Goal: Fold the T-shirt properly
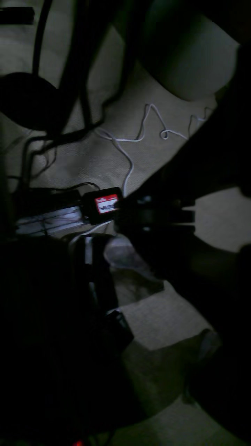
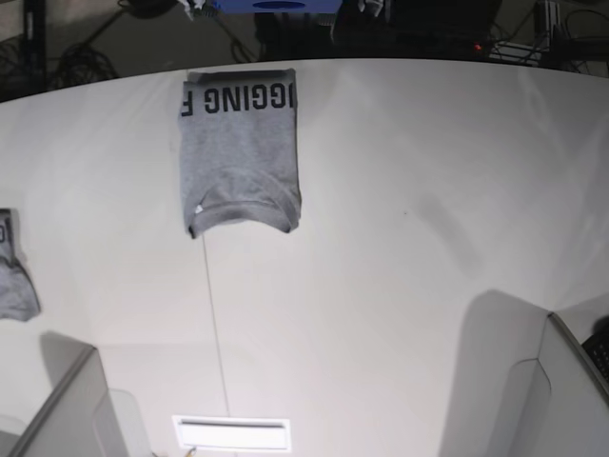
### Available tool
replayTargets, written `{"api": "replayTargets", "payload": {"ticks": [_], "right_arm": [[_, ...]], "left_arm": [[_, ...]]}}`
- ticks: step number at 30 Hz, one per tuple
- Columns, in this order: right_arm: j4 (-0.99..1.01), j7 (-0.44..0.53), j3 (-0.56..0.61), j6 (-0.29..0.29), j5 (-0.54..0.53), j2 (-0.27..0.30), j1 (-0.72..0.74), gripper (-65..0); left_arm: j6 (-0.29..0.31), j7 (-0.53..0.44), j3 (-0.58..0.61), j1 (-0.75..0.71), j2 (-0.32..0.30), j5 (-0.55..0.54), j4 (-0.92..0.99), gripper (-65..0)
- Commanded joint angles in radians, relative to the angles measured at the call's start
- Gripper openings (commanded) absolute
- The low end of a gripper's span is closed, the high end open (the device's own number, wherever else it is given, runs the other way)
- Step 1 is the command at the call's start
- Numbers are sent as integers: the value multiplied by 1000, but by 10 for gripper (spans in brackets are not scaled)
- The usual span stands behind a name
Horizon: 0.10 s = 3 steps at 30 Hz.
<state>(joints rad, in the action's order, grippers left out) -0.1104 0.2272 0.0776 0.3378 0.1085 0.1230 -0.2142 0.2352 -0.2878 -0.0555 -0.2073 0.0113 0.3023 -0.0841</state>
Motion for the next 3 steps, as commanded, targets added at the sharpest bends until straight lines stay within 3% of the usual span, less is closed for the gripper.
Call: {"api": "replayTargets", "payload": {"ticks": [1,3], "right_arm": [[-1,2,-2,7,1,7,-8,-650],[-1,2,-2,7,1,7,-6,-650]], "left_arm": [[8,0,-5,-14,2,2,2,-650],[8,0,-4,-17,0,2,4,-650]]}}
